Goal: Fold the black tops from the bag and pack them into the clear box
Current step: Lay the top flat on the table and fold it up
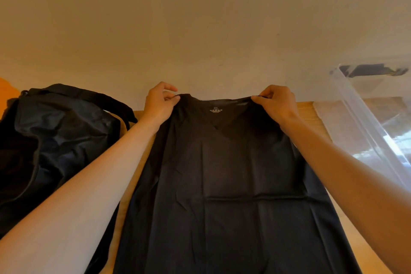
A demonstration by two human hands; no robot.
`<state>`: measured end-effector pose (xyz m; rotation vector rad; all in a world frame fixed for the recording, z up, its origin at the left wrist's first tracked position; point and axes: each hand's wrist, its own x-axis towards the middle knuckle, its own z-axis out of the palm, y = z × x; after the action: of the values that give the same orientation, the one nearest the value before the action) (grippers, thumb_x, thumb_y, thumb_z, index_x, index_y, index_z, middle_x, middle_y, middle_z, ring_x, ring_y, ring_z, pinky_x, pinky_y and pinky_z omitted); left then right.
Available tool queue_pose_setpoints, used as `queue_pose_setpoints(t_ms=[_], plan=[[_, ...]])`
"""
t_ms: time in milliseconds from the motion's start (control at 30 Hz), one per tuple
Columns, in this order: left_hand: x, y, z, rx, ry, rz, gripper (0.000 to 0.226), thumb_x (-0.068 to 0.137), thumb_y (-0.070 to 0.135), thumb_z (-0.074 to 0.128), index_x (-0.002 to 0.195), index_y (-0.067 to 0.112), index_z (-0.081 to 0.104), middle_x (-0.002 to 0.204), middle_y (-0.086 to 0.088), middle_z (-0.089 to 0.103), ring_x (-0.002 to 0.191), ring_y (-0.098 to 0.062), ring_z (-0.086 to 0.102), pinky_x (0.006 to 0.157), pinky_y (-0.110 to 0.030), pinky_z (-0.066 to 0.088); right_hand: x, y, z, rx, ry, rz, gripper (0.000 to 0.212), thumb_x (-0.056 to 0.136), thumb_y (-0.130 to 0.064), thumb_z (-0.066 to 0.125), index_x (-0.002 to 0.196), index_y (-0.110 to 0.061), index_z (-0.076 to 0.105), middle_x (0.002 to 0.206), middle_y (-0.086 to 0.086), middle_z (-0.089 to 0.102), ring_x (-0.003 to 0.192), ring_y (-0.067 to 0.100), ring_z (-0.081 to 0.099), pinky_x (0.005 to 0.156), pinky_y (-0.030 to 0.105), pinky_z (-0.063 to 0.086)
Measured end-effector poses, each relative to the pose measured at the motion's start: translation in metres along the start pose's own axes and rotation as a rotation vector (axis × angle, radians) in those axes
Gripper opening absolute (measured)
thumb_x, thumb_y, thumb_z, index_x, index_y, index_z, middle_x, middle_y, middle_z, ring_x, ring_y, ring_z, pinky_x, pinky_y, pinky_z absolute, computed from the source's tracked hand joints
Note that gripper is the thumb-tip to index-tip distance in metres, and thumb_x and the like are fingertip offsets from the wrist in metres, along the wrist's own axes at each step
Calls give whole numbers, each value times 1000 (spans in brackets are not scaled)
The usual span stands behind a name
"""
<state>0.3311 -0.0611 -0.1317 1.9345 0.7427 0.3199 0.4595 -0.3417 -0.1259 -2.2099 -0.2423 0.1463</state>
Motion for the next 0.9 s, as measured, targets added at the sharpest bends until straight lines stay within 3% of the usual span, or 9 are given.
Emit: queue_pose_setpoints(t_ms=[133,233,367,500,600,733,833,900], plan=[[5,-1,0,57,57,85,13,103,10,57,107,15,69,101,-1,70,98,-15,65,88,-29,53,4,0,1,-16,29,-6,29,92,-36,75,87,-7,72,81,4,69,76,16,64,75,33,54],[6,-3,0,203,-44,138,17,107,15,51,108,13,68,101,-2,72,97,-16,66,85,-26,50,4,0,3,-61,7,-27,30,96,-38,70,88,-9,72,82,5,70,79,19,65,79,34,54],[4,-5,-1,300,-173,200,9,97,23,70,100,15,73,94,3,71,88,-8,65,77,-19,50,9,-4,0,-134,-130,-29,27,97,-39,67,102,-14,75,97,2,69,91,19,63,84,33,51],[6,-4,-2,318,-217,176,10,96,19,70,94,10,75,94,-1,72,93,-16,66,83,-28,51,16,-4,-2,-117,-194,5,15,95,-30,71,98,-16,75,95,0,68,89,15,62,74,23,45],[6,-4,-4,283,-118,189,12,100,18,65,95,9,71,100,-4,69,94,-18,62,82,-29,49,17,-1,1,-60,-143,3,21,97,-35,69,95,-14,71,89,-1,67,80,11,59,65,21,44],[0,-15,-6,300,-13,194,11,101,13,58,91,10,61,106,-7,61,97,-22,60,83,-33,50,18,0,9,-119,-105,-24,35,97,-42,66,87,-9,68,81,4,65,78,20,61,74,33,51],[-5,-22,-6,503,31,232,8,104,18,54,108,14,59,120,-9,56,110,-30,57,94,-46,49,19,-1,13,-186,-57,-61,39,97,-47,65,75,-15,60,73,2,61,71,19,58,77,38,51],[-16,-20,-4,629,59,341,19,104,20,54,121,13,60,132,-10,52,120,-33,52,99,-42,42,16,1,15,-282,-18,-128,39,99,-52,58,82,-17,57,82,1,63,78,20,59,86,41,49]])
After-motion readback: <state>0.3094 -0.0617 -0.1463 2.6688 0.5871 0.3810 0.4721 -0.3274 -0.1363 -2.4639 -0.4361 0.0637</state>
